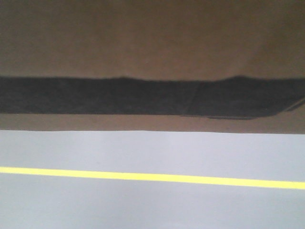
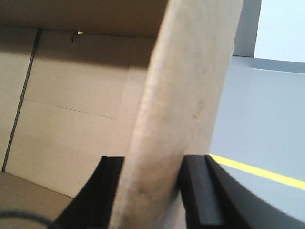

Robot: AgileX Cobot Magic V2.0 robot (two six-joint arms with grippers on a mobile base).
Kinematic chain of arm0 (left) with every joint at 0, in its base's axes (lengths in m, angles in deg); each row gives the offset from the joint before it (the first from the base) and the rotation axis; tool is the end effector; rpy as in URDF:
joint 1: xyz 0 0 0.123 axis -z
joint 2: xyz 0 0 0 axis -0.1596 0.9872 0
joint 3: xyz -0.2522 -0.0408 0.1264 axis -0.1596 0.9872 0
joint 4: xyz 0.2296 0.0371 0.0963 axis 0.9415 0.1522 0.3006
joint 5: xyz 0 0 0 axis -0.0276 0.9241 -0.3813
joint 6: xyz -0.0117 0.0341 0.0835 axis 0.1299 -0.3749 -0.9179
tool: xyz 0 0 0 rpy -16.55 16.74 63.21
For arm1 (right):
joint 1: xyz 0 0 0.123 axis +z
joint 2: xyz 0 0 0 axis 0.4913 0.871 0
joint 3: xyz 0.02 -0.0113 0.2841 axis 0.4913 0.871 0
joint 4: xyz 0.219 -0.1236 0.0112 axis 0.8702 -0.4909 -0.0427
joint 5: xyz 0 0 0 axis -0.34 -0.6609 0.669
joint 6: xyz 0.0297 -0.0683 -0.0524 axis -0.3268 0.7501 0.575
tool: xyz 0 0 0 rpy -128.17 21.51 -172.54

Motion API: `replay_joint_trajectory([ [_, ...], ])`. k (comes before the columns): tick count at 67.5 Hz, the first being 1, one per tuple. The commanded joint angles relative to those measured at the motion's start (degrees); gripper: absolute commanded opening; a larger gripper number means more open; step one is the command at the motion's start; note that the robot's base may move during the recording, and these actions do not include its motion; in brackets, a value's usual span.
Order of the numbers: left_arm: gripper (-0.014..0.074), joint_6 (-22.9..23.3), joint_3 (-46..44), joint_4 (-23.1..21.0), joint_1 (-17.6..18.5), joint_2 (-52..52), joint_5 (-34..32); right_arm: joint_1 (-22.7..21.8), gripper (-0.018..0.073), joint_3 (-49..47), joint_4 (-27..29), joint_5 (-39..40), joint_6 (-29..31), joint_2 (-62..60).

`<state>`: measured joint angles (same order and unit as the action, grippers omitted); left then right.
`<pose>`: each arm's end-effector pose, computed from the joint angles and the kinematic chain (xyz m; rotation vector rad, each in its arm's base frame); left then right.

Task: Grab box from left shelf to table start
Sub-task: 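Hold the box with both grippers while the base turns away, then carry the box with both grippers toward the white table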

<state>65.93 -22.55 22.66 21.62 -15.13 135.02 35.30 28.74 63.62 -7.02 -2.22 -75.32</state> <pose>-0.0623 0.0124 0.3934 0.1314 1.6052 -0.2305 -0.0210 0.0252 0.3950 -0.2148 1.7133 0.4221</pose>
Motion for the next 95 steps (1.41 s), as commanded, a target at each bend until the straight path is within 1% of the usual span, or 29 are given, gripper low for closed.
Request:
replay_joint_trajectory([
  [1,-0.0099,0.2,-1.9,2.0,0.4,0.9,-11.0,-0.2,0.0063,-1.6,-3.3,8.4,1.7,1.1],
  [95,-0.0099,0.2,-1.9,2.0,0.4,0.9,-11.0,-0.2,0.0063,-1.6,-3.3,8.4,1.7,1.1],
])
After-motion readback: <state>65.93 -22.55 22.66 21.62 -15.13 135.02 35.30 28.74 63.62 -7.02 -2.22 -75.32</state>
